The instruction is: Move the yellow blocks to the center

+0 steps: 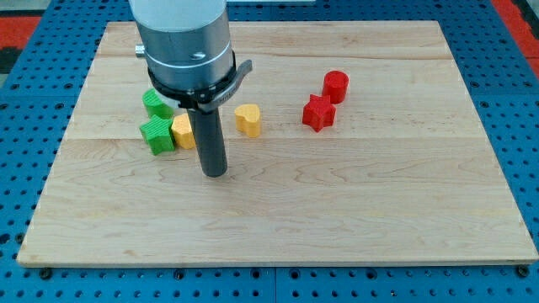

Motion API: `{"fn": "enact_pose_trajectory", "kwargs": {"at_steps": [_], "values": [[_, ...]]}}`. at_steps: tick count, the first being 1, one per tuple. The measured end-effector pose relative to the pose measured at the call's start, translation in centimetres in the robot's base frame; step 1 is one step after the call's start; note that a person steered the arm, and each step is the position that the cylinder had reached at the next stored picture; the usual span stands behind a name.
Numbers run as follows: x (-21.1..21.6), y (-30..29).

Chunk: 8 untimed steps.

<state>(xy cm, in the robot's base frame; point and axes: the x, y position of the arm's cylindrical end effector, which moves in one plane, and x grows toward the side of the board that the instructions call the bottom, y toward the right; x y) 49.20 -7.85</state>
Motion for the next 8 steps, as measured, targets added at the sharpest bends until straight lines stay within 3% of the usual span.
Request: {"fn": "enact_pose_trajectory", "kwargs": {"at_steps": [4,5,7,8], "values": [[-3.7,-8.4],[-5.4,-7.7],[-5.7,4.5],[-6.7,5.8]]}}
